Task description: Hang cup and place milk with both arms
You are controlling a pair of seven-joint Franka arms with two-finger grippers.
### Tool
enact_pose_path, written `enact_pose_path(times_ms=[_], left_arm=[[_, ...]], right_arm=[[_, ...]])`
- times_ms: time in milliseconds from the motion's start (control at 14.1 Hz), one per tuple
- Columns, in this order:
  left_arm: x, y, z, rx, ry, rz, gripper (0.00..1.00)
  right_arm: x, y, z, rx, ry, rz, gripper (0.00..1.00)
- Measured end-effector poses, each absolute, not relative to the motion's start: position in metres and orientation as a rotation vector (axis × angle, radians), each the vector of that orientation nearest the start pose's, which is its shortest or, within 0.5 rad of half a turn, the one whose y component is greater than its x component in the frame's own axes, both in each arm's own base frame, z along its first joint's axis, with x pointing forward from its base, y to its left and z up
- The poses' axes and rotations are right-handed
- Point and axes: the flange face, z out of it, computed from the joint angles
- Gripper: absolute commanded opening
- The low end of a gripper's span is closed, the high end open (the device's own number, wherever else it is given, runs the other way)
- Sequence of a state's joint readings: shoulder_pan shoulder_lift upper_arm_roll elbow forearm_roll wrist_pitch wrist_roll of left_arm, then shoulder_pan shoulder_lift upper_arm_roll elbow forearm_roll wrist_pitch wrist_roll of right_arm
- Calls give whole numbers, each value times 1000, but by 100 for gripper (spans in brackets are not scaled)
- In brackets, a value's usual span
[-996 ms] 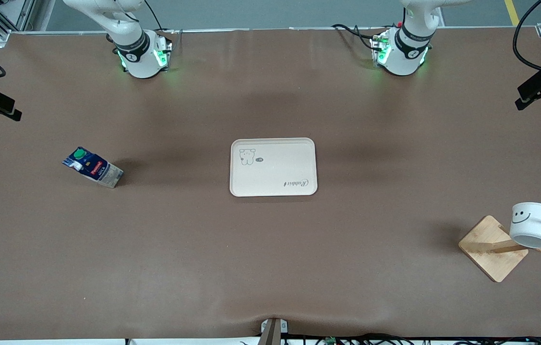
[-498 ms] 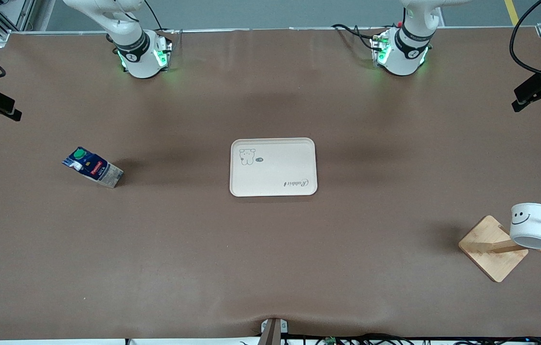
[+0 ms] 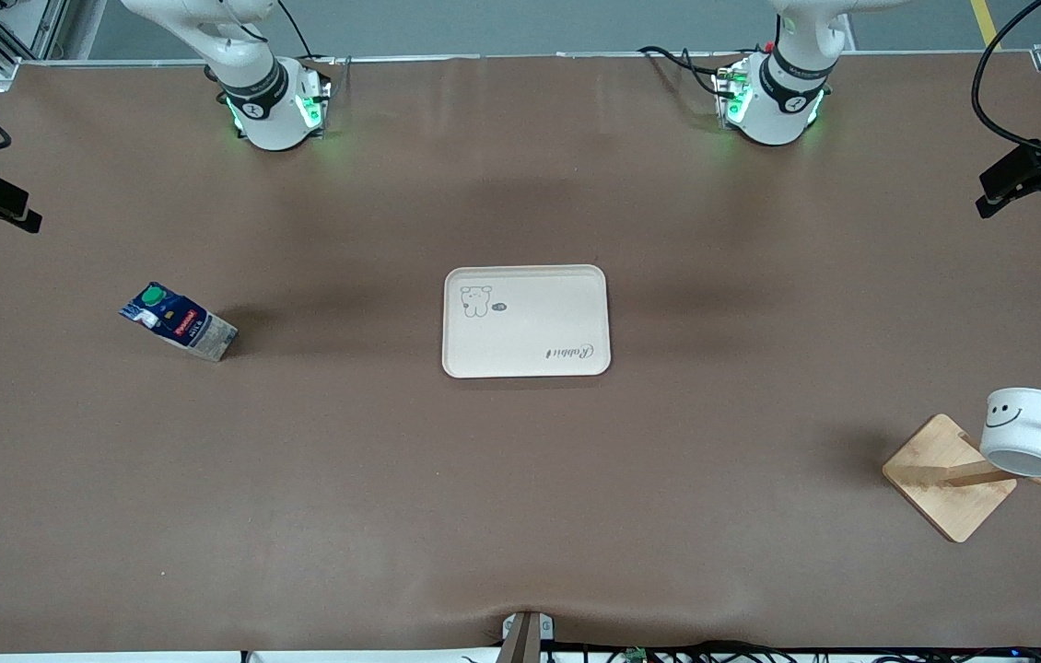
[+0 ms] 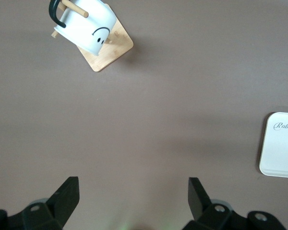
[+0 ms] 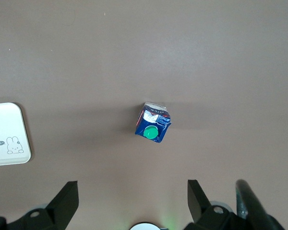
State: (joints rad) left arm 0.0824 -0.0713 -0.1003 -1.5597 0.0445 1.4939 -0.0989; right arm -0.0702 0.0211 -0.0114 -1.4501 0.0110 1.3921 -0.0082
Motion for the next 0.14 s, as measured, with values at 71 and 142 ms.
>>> enact_pose_path(times_ms=[71, 142], left_arm=[[525, -7, 660, -3088, -128, -8, 100], [526, -9, 659, -3088, -123, -5, 100]], right_arm=[[541, -43, 654, -3123, 112, 123, 100], [541, -43, 654, -3123, 112, 123, 100]])
